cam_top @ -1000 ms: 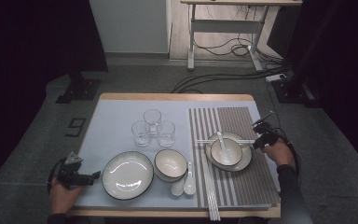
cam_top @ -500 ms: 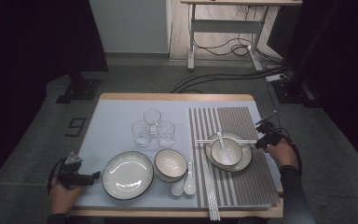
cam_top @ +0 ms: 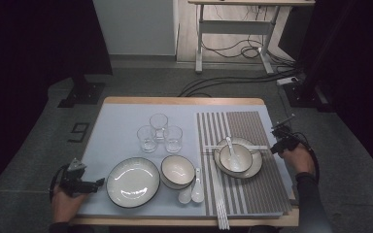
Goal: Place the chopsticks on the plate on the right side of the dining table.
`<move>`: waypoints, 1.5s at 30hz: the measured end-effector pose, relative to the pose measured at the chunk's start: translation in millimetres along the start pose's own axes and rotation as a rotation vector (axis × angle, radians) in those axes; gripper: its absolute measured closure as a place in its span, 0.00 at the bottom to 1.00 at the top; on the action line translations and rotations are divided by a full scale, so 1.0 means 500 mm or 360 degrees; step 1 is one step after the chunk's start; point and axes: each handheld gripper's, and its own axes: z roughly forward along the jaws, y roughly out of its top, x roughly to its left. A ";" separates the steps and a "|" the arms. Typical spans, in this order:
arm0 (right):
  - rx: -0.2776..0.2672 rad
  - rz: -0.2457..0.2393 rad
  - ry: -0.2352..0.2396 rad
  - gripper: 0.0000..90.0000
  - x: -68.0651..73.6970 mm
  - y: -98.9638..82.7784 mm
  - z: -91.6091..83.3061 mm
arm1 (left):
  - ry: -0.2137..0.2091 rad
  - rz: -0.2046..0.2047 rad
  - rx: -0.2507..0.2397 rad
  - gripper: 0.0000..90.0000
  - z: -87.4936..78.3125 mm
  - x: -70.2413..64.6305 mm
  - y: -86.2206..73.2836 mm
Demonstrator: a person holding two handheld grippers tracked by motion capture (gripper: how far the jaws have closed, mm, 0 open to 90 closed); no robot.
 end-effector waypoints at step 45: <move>-0.0102 -0.0146 0.0286 0.61 0.148 0.032 -0.044 | 0.0000 0.0000 0.0000 0.01 0.000 0.000 0.000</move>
